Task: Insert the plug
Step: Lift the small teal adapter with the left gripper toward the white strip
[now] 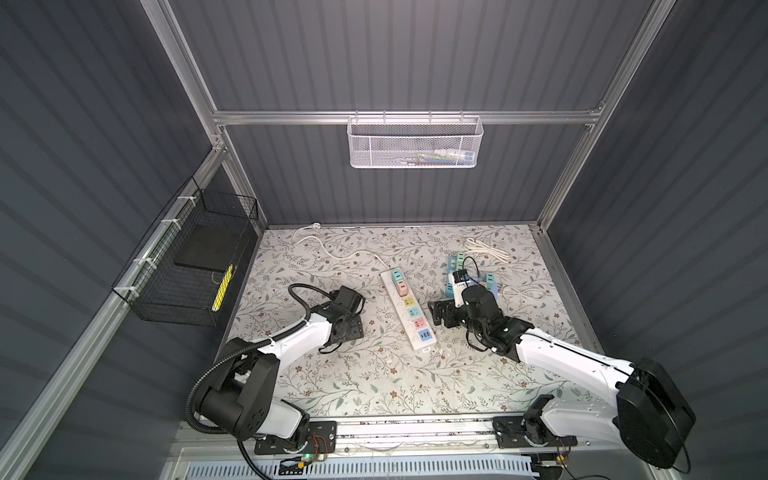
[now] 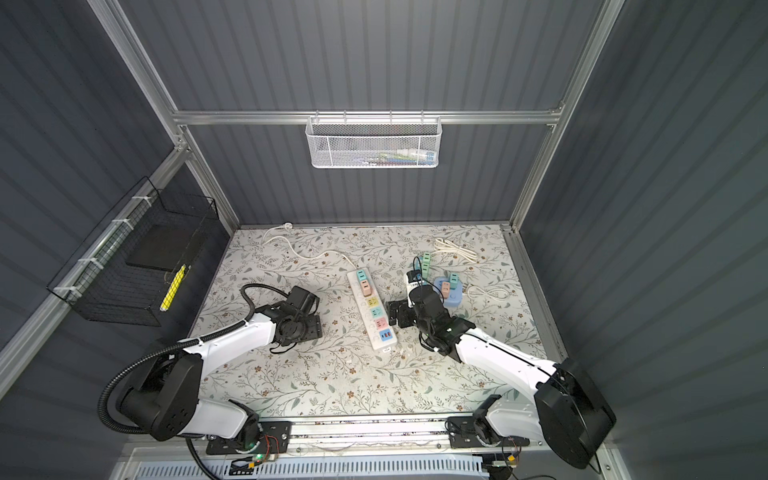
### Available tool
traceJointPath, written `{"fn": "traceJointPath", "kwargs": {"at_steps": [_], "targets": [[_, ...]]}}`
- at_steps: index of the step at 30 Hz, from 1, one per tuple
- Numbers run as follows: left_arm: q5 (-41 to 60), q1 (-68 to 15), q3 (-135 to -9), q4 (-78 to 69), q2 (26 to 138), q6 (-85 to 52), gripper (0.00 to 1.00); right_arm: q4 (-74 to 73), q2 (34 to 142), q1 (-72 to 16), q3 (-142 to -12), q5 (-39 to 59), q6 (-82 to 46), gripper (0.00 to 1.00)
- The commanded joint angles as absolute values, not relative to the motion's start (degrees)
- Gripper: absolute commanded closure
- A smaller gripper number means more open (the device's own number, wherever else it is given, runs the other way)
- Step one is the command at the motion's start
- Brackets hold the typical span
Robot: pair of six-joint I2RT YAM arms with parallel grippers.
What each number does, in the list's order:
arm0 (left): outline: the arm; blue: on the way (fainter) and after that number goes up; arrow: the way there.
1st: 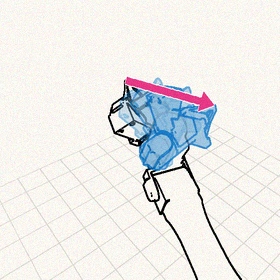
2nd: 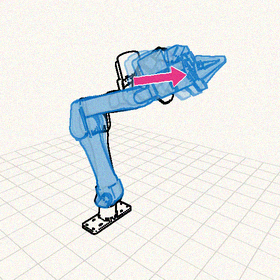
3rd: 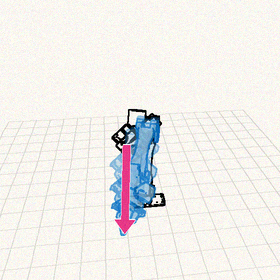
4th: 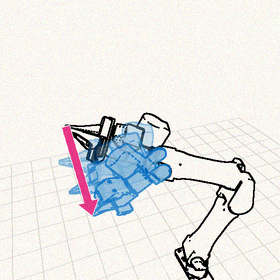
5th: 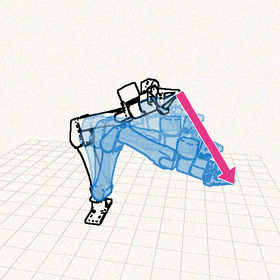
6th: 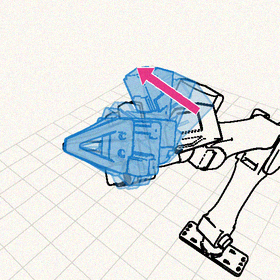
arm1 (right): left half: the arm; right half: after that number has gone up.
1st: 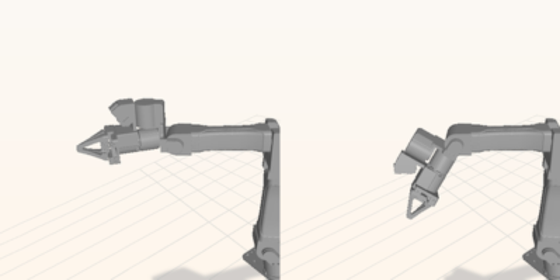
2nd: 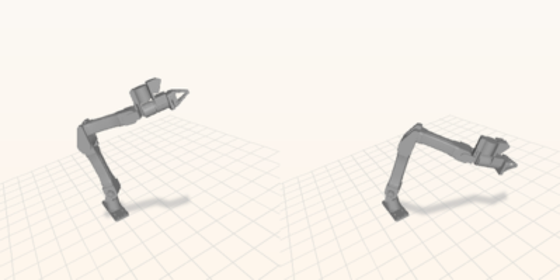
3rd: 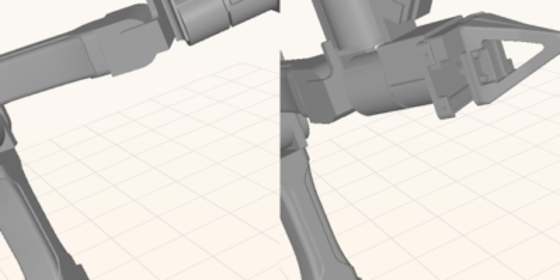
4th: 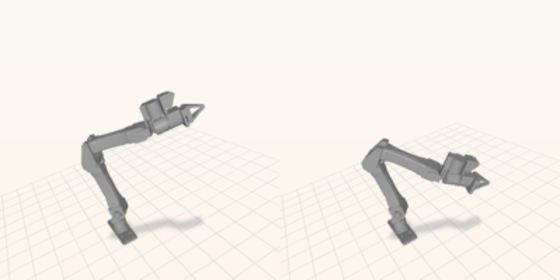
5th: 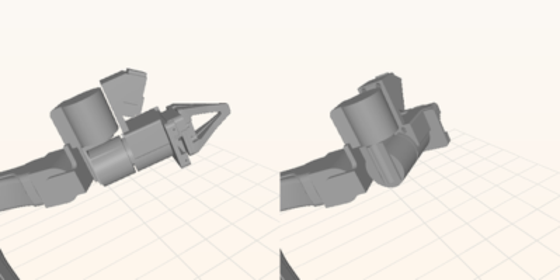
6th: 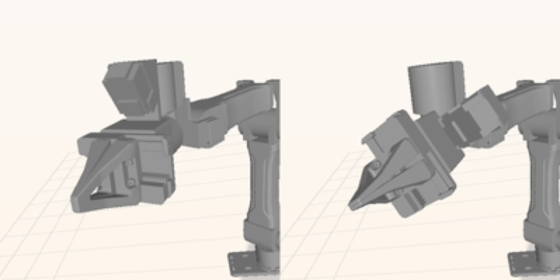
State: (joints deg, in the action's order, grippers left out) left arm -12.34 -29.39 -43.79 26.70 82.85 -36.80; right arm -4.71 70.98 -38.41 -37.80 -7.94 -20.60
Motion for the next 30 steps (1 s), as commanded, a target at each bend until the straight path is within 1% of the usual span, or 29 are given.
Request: {"fn": "traceJointPath", "kwargs": {"at_steps": [1, 7, 12, 18, 21, 30], "targets": [[-11.2, -30.5, -46.3, 29.1, 83.2, -34.9, 0.24, -4.8, 71.5, -38.5, -37.8, -7.8, -21.0, 0.04], [-18.1, -30.8, -48.9, 34.5, 84.9, -32.5, 0.22, -4.7, 71.2, -38.6, -37.8, -7.8, -21.0, 0.04], [-18.6, -30.8, -50.0, 35.7, 87.0, -31.7, 0.24, -4.7, 71.5, -38.5, -37.9, -7.4, -21.2, 0.06], [-16.4, -29.7, -50.2, 34.7, 89.5, -31.6, 0.34, -4.6, 71.4, -38.5, -37.9, -7.2, -21.3, 0.08], [-13.1, -27.9, -49.3, 33.1, 89.8, -31.5, 0.40, -4.7, 71.4, -38.5, -38.0, -6.9, -21.4, 0.09], [-14.4, -27.3, -48.6, 31.9, 91.5, -30.1, 0.47, -4.6, 71.4, -38.6, -37.9, -6.5, -21.4, 0.10]]}}
